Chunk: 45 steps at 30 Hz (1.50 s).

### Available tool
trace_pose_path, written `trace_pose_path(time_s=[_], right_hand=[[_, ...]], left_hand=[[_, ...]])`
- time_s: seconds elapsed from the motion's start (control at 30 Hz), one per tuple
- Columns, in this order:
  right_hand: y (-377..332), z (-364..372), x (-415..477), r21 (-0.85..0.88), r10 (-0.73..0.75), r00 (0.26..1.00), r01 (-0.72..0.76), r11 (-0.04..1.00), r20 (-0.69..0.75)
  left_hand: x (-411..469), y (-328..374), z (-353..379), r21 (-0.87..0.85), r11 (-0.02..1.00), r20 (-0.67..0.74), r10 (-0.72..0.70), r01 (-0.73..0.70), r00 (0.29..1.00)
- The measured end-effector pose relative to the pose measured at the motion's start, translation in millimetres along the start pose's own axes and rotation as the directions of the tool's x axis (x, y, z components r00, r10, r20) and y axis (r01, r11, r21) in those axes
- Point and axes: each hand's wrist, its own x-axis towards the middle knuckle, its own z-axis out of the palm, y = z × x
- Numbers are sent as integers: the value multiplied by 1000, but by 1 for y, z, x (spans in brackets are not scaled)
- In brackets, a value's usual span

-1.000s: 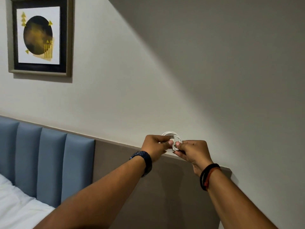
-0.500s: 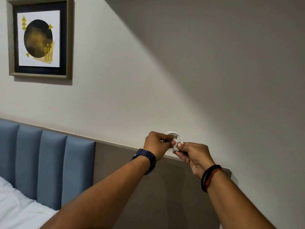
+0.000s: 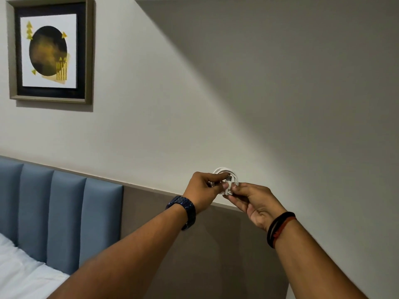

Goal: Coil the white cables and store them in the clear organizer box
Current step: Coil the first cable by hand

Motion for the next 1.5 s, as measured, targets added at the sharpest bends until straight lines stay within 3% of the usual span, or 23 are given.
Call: trace_pose_path(time_s=[0.13,0.33,0.53,0.7,0.9,0.97,1.03,1.1,1.17,1.3,1.4,1.5], right_hand=[[6,-1,-1,13,0,1000,0,1000,-8],[11,1,0,-64,-65,998,64,996,-10],[13,5,1,-138,-134,991,128,982,-30],[13,0,3,-196,-183,981,167,966,-69],[21,-8,7,-286,-134,989,111,952,-60],[24,-10,7,-303,-101,994,81,949,-51],[26,-12,8,-300,-71,996,54,952,-48],[29,-10,9,-282,-52,998,39,959,-38],[32,-8,10,-258,-38,998,26,966,-42],[37,-8,15,-231,-11,998,-2,973,-58],[42,-10,18,-238,13,998,-28,971,-64],[49,-16,21,-269,18,996,-41,962,-88]], left_hand=[[5,2,-3,154,987,-19,-41,43,999],[9,0,-4,159,975,-143,-129,152,981],[4,2,2,470,875,-240,1,116,971],[-3,-13,-2,567,821,-58,119,-65,991],[-4,-36,-8,710,634,231,200,-306,952],[-7,-43,-11,673,648,311,188,-356,932],[-7,-50,-14,588,730,321,186,-349,929],[-8,-55,-15,457,848,231,178,-268,956],[-10,-56,-14,219,966,88,121,-137,989],[-13,-54,-13,-159,985,-33,-74,67,997],[-17,-56,-12,-218,966,-42,-150,138,988],[-17,-72,-6,-46,988,-147,-152,147,977]])
